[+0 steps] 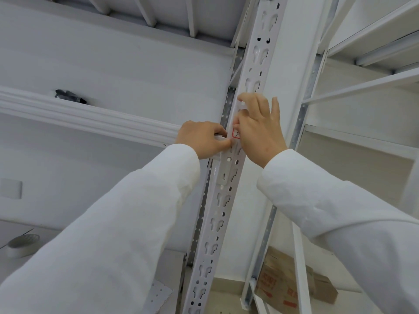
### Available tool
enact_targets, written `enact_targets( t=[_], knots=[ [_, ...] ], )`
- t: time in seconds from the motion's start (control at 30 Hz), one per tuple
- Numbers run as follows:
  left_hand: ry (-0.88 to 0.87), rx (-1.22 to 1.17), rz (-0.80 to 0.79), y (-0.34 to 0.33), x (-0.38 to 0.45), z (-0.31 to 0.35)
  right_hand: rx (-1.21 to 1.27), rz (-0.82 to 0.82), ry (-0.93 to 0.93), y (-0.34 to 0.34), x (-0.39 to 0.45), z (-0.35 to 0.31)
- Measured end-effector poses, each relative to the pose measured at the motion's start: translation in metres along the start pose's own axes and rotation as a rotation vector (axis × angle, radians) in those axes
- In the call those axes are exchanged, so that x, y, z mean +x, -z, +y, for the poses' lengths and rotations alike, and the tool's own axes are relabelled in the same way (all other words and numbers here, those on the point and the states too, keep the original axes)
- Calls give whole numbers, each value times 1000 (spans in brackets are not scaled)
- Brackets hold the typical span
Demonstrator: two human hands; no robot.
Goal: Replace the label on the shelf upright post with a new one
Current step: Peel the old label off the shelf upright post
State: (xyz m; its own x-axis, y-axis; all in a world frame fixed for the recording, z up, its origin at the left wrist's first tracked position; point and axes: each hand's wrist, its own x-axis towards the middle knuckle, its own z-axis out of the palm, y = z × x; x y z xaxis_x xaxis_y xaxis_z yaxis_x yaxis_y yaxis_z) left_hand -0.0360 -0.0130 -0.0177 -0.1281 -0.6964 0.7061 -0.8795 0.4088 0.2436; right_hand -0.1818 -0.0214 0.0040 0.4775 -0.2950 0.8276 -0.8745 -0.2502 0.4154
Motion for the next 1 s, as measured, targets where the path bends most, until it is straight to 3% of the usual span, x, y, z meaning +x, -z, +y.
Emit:
enact_targets(
  t=[0.17,0.3,0.5,0.77,1.0],
  knots=[
    [9,-36,14,-2,0,-2,157,92,3,1,-2,9],
    [7,-25,15,-3,0,-1,215,39,34,11,-3,15],
    [-1,-5,18,-1,-1,1,181,32,91,15,2,15],
    [-3,2,22,-2,-1,1,-30,11,310,14,13,20],
    [1,-7,20,-2,-1,1,44,-32,254,15,12,24]
  ],
)
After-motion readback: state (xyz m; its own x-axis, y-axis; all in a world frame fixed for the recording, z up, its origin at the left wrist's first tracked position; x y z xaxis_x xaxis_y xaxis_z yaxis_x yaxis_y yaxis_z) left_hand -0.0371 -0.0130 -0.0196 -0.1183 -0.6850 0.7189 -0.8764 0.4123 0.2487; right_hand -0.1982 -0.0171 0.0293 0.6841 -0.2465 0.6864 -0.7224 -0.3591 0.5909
